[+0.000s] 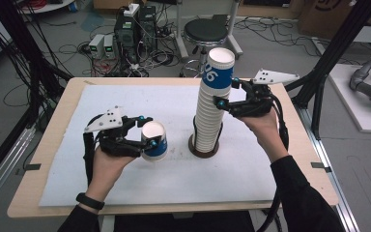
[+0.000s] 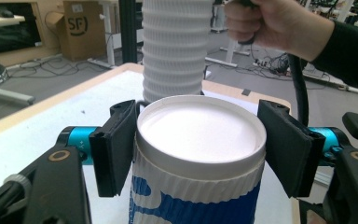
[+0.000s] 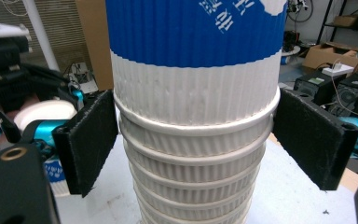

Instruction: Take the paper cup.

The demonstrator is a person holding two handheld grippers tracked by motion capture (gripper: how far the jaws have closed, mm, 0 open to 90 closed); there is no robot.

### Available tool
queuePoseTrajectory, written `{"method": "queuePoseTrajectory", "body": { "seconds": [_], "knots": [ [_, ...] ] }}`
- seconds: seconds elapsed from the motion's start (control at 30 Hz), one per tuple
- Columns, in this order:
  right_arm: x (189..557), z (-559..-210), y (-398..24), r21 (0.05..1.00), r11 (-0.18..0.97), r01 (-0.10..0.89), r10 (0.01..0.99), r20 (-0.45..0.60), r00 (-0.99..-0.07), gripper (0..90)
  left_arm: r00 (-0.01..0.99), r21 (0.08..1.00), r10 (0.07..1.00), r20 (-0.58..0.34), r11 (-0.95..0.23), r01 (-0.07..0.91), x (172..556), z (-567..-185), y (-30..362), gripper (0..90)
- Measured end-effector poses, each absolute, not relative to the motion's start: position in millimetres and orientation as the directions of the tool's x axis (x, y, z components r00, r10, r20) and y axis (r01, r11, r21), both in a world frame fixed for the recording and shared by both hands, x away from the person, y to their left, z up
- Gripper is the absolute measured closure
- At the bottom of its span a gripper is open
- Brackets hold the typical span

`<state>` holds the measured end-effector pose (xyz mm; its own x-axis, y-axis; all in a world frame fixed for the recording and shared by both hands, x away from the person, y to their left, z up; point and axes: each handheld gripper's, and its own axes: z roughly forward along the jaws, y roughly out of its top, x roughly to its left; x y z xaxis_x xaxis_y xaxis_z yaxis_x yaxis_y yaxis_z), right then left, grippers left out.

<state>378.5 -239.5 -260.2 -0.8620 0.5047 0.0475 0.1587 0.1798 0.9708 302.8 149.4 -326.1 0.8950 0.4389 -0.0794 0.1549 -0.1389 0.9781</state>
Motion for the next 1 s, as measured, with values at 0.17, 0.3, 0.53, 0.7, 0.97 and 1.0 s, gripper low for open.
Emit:
{"method": "queuePoseTrajectory", "body": {
  "seconds": [0.17, 0.3, 0.53, 0.7, 0.97, 1.0],
  "knots": [
    [378, -260, -240, 0.970, 0.182, 0.160, 0.506, 0.046, -0.861, 15.2, 0.893, 0.977, 0.441, -0.093, -0.132, 0.167, 302, -336, 153, 30.7],
    [378, -260, -239, 0.970, 0.182, 0.159, 0.507, 0.046, -0.861, 15.1, 0.887, 0.976, 0.450, -0.105, -0.123, 0.178, 303, -342, 157, 30.7],
    [375, -261, -239, 0.971, 0.196, 0.135, 0.522, 0.013, -0.853, 15.0, 0.890, 0.975, 0.442, -0.114, -0.124, 0.187, 304, -347, 157, 30.7],
    [372, -260, -245, 0.975, 0.181, 0.133, 0.529, 0.018, -0.848, 14.9, 0.891, 0.972, 0.439, -0.113, -0.137, 0.190, 305, -350, 156, 30.6],
    [364, -261, -255, 0.977, 0.177, 0.118, 0.527, 0.007, -0.850, 14.9, 0.890, 0.971, 0.441, -0.116, -0.140, 0.196, 306, -354, 158, 30.6],
    [361, -263, -258, 0.979, 0.171, 0.113, 0.529, 0.005, -0.848, 15.0, 0.890, 0.971, 0.441, -0.116, -0.139, 0.195, 306, -355, 159, 30.7]
  ]
}}
